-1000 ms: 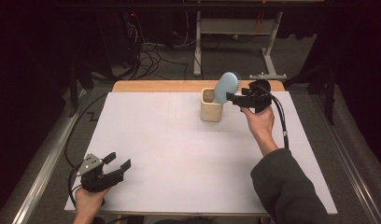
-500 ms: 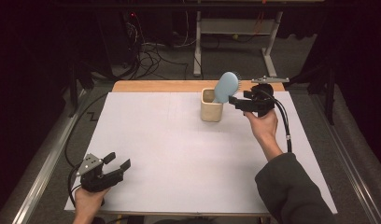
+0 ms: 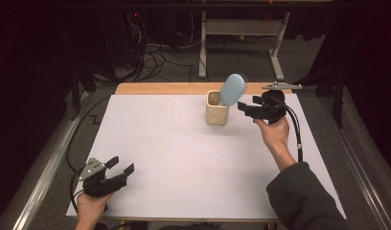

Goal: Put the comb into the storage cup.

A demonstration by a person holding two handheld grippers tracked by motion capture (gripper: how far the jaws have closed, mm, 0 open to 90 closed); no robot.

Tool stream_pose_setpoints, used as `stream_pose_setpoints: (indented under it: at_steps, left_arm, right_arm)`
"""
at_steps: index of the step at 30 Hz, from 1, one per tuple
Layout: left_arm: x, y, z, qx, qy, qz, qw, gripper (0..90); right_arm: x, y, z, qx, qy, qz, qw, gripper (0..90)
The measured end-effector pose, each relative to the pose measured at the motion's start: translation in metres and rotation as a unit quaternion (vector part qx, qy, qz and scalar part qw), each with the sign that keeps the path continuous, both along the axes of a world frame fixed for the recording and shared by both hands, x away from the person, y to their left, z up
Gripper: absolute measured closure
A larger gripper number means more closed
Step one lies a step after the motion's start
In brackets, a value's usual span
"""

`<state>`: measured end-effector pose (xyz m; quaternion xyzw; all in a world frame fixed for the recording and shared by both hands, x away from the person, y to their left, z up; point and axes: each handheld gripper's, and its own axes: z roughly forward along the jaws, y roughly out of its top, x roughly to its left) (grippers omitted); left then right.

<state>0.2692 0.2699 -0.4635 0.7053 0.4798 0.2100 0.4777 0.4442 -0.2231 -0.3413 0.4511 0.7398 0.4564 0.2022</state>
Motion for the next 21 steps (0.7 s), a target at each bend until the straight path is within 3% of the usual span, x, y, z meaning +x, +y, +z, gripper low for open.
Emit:
stream_pose_setpoints:
  at_steps: [21]
  left_arm:
    - [0.000,0.000,0.000,0.001,0.000,0.001,1.0000,30.5]
  right_arm:
    - [-0.012,-0.011,0.000,0.006,-0.009,0.007,0.9999,31.4]
